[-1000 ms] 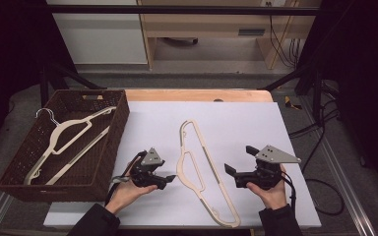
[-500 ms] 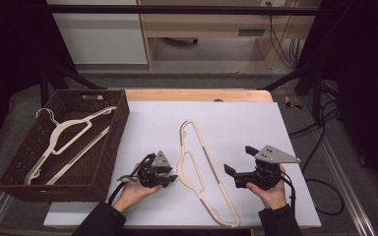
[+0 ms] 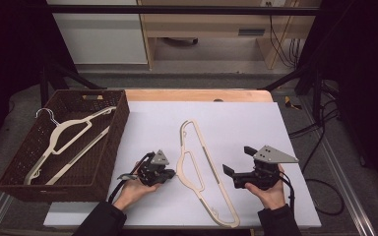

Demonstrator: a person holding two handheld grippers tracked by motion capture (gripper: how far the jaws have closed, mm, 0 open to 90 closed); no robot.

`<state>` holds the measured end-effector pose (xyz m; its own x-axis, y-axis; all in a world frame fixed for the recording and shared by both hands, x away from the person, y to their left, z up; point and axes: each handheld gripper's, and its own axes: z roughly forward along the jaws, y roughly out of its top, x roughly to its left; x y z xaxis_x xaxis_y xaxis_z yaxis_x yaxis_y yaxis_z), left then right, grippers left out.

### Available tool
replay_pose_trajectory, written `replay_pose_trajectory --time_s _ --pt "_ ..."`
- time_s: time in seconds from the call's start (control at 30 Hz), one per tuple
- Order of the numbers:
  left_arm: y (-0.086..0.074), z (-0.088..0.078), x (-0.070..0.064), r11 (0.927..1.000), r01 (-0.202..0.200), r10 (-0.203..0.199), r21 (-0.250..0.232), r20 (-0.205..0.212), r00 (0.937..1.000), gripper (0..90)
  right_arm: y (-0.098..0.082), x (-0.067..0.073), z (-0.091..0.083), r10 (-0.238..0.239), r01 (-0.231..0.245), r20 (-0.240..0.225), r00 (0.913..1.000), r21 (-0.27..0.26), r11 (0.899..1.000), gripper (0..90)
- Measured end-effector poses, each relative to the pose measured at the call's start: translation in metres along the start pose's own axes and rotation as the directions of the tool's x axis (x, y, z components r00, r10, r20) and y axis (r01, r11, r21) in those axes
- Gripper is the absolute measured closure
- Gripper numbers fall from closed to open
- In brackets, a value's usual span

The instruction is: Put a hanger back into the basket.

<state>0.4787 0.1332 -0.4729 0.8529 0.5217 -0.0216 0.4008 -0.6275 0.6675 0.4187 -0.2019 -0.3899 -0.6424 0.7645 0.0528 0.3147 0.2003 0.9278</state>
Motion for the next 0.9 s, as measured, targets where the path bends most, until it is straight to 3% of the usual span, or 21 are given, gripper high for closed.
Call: replay_pose_trajectory --time_s 0.2,0.53,0.67,0.8,0.83,0.9 --pt "0.0 0.0 -0.002 0.9991 -0.041 0.041 0.007 -0.007 0.9991 86.4 0.0 0.001 0.002 0.001 -0.001 -0.006 1.0 0.005 1.0 4.4" --pt "0.0 0.0 0.003 0.9998 -0.019 0.019 -0.002 0.028 0.9994 87.4 0.0 0.004 0.006 -0.007 0.007 -0.021 0.9998 0.011 1.0 4.7" --pt "0.0 -0.001 0.001 0.9986 -0.054 0.053 0.005 0.017 0.9984 87.9 -0.002 0.007 0.012 -0.008 0.009 -0.033 0.9994 0.028 1.0 5.3" --pt "0.002 -0.002 0.0 0.9979 -0.063 0.062 0.014 0.028 0.9977 88.5 -0.006 0.014 0.022 -0.007 0.01 -0.053 0.9985 0.052 0.999 6.6" --pt "0.003 -0.003 0.0 0.9954 -0.09 0.089 0.033 0.028 0.9956 88.6 -0.007 0.016 0.026 -0.015 0.019 -0.061 0.998 0.062 0.998 6.8" --pt "0.005 -0.005 -0.003 0.9942 -0.1 0.099 0.04 0.027 0.9948 88.7 -0.009 0.022 0.032 -0.018 0.024 -0.079 0.9967 0.075 0.997 7.5"
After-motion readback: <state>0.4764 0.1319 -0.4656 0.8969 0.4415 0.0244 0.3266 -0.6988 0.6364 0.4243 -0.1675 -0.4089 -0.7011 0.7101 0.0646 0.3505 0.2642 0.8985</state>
